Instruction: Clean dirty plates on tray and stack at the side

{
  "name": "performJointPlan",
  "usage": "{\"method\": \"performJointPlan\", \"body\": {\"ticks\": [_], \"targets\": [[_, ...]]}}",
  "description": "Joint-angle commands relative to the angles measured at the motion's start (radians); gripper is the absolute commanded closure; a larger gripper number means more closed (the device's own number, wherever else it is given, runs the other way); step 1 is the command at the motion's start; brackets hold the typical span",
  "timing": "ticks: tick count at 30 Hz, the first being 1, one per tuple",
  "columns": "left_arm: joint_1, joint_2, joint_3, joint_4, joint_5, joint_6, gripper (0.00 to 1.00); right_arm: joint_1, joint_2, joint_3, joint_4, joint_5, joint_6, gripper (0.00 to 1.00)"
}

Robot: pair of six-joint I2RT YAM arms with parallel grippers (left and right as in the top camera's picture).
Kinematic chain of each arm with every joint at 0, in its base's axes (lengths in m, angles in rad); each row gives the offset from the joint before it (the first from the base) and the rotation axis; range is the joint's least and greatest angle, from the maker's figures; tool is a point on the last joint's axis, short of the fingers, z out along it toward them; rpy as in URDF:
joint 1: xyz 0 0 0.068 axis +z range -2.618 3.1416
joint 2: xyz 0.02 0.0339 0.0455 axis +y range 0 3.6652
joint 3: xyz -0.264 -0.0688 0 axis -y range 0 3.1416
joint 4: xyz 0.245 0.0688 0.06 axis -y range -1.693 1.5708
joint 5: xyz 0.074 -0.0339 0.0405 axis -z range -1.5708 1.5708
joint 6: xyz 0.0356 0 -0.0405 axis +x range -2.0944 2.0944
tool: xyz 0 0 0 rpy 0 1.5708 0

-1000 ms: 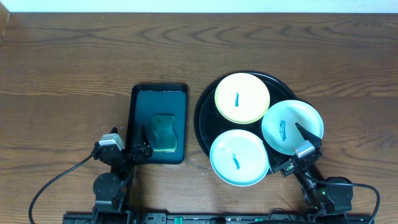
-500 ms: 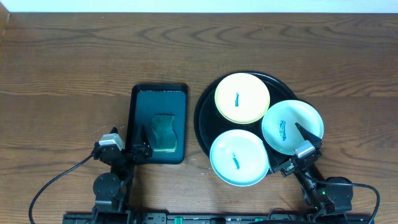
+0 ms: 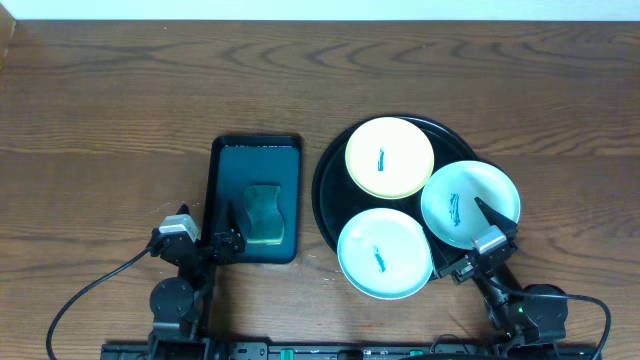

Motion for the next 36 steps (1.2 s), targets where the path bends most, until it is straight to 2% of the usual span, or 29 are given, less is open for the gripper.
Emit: {"method": "performJointPlan", "body": {"ticks": [1, 18, 22, 25, 28, 33, 36], "targets": [[0.005, 0.003, -0.011, -0.048, -0.016, 0.002, 0.17, -0.003, -0.004, -0.004, -0.003, 0.007, 0.014, 0.01], [0.005, 0.003, -0.011, -0.038, -0.01, -0.01, 0.17, -0.003, -0.004, -0.004, -0.003, 0.014, 0.013, 0.01], [0.005, 0.003, -0.011, -0.038, 0.08, -0.033, 0.17, -0.002, -0.004, -0.004, -0.002, -0.035, 0.015, 0.01], [0.005, 0.003, -0.011, -0.019, 0.226, -0.059, 0.17, -0.002, -0.004, -0.004, 0.018, -0.115, 0.017, 0.01], [0.005, 0.003, 0.001, -0.007, 0.302, -0.12, 0.17, -0.002, -0.004, -0.004, 0.07, -0.14, 0.109, 0.01], [0.005, 0.006, 0.096, 0.027, 0.296, -0.128, 0.17, -0.002, 0.004, 0.037, 0.074, -0.141, 0.203, 0.01], [0.005, 0.071, 0.243, -0.056, 0.25, -0.125, 0.17, -0.002, 0.036, 0.114, 0.048, -0.141, 0.23, 0.01]]}}
